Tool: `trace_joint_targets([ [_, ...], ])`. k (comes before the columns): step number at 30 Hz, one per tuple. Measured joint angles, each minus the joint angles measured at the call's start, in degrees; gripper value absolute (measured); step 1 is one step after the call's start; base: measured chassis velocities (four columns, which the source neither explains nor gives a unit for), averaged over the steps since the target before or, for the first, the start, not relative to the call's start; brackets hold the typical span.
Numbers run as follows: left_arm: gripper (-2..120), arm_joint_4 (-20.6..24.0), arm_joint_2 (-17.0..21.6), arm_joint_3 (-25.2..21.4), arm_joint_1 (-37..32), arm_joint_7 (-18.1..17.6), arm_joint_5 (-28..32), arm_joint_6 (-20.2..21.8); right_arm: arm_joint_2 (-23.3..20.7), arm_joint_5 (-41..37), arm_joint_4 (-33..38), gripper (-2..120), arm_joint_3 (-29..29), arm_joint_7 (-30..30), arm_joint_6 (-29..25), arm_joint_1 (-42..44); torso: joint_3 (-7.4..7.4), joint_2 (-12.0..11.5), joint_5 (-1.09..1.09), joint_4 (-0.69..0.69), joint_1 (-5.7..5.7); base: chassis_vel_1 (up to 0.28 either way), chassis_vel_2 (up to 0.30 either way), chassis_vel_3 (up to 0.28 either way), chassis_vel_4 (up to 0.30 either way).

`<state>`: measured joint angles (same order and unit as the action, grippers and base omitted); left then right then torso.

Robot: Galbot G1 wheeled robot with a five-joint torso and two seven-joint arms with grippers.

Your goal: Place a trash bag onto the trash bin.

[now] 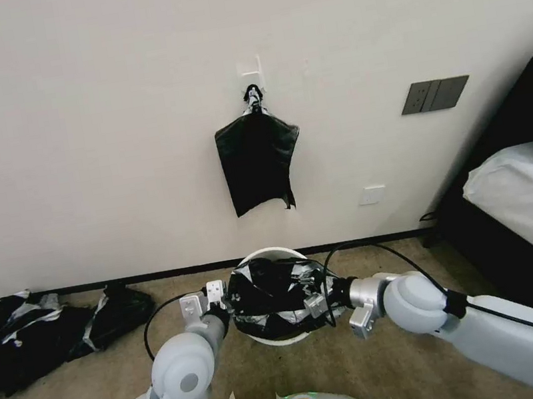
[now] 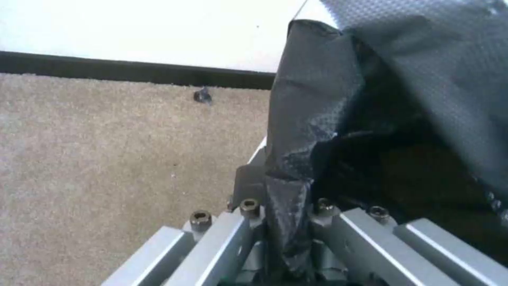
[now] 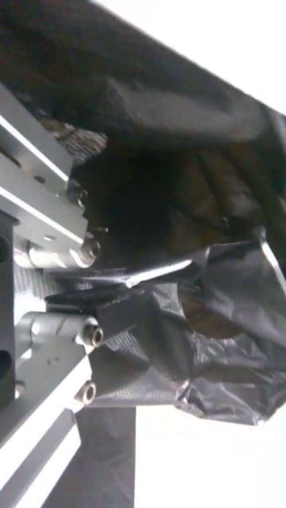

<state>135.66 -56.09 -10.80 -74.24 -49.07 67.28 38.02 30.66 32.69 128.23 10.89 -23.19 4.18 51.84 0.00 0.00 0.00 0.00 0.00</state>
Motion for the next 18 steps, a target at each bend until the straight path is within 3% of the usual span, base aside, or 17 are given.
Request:
trace_joint_targets([
  [6,0,-0.23,0.15,-0.11,-0.04,0.25,-0.4,0.15,0.13,-5.94,0.33,6,-1.11,2.25,-0.5,1.36,0.0,0.0,-0.01,0.0,0.0,0.0,0.0,0.0,0.0],
  [7,0,-0.3,0.43,-0.27,-0.09,0.69,-1.16,0.25,0.3,-10.47,0.46,6,-1.48,4.02,-0.8,2.12,0.0,0.0,0.0,0.0,0.0,0.0,0.0,0.0,0.0],
  [18,0,1.0,1.22,-0.89,-2.85,8.32,-10.61,-0.24,4.17,-33.86,-0.66,0,-4.38,17.76,-0.05,-0.21,0.0,0.0,0.01,0.0,0.0,0.0,0.0,0.0,0.0],
])
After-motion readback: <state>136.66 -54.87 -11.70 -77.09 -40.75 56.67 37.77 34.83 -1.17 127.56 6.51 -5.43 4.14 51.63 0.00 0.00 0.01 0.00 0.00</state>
